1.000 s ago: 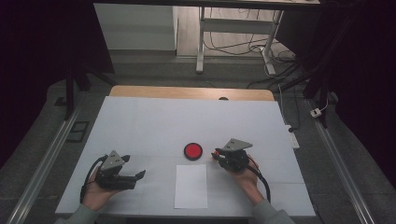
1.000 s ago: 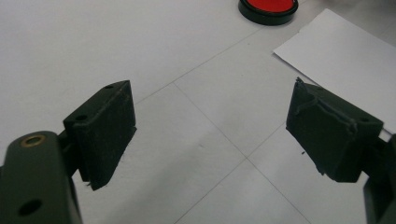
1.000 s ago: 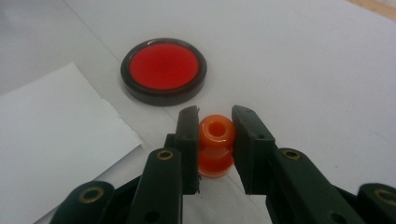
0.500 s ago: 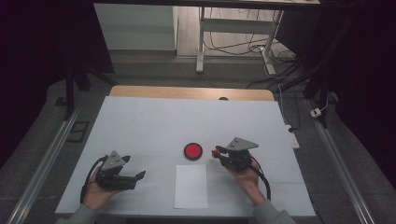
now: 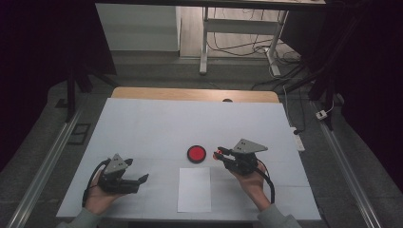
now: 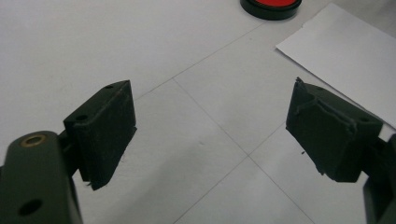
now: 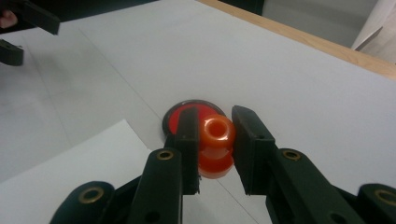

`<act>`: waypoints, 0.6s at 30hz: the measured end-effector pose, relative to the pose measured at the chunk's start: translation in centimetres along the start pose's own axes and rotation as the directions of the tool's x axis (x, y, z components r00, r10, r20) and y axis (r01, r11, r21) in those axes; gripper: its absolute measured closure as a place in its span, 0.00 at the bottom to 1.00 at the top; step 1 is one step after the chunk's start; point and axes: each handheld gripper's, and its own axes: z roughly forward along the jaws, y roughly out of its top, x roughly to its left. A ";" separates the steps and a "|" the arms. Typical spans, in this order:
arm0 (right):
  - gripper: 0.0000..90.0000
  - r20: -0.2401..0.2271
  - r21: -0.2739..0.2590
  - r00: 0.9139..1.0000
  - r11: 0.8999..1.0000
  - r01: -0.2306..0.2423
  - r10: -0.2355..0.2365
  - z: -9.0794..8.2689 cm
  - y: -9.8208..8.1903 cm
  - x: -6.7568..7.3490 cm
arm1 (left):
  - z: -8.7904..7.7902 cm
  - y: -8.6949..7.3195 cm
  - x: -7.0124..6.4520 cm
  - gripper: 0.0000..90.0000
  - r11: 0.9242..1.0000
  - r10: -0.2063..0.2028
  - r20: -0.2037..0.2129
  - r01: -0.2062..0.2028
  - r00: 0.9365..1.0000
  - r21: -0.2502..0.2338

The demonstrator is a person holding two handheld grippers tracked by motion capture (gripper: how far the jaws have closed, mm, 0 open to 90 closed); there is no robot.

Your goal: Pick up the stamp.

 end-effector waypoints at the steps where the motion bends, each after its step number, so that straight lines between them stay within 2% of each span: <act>1: 0.79 -0.003 -0.003 1.000 1.000 0.002 -0.002 -0.1 0.1 0.1 | 0.0 0.0 0.0 0.18 1.000 0.000 0.000 0.000 1.000 0.000; 9: 0.79 -0.042 -0.036 0.999 0.999 0.009 -0.011 -0.2 0.8 1.1 | 0.0 0.0 0.0 0.18 1.000 -0.003 -0.004 0.003 1.000 -0.004; 18: 0.79 -0.074 -0.029 0.997 0.999 0.017 -0.019 0.1 0.9 1.8 | 0.0 0.0 0.0 0.18 1.000 -0.004 -0.006 0.004 1.000 -0.004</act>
